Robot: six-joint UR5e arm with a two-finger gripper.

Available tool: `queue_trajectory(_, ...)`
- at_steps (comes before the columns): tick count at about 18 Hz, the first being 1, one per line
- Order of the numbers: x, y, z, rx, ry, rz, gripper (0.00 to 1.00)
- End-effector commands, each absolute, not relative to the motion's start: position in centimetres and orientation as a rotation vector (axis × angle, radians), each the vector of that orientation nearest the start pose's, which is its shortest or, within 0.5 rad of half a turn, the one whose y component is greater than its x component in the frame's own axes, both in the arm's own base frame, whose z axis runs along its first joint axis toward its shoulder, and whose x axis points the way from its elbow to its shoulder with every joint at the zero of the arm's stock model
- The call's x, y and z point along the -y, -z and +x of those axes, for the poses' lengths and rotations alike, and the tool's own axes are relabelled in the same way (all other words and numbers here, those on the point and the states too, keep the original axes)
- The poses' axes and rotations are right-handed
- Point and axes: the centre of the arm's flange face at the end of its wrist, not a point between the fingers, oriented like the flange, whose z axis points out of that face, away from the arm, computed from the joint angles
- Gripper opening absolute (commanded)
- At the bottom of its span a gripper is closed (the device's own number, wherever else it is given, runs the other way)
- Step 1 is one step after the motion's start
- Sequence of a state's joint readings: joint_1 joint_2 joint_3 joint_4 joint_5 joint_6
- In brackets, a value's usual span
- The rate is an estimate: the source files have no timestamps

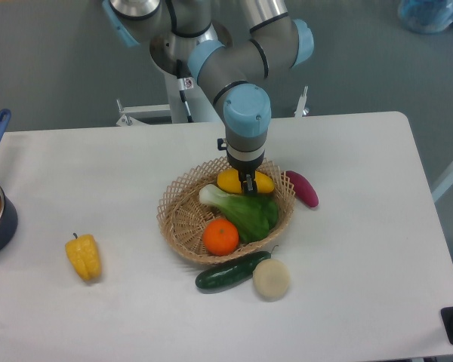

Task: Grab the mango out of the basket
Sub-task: 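Close the gripper around the yellow mango, then lift the yellow mango up and out of the basket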

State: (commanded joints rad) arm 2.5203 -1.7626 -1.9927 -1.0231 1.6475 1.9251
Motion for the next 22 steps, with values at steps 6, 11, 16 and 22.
queue_trajectory(6, -38.8, -28.9, -32.7, -1.441, -0.005, -2.783, 0.37)
queue_trajectory(11, -38.3, -35.8, -35.0, -1.21, 0.0, -2.683, 0.37)
queue_trajectory(16, -38.0, -39.1, -38.1, -0.786, -0.047, -2.486, 0.37)
queue_trajectory(22, -39.7, -44.2, -43.9, -0.526, -0.151, -2.435, 0.37)
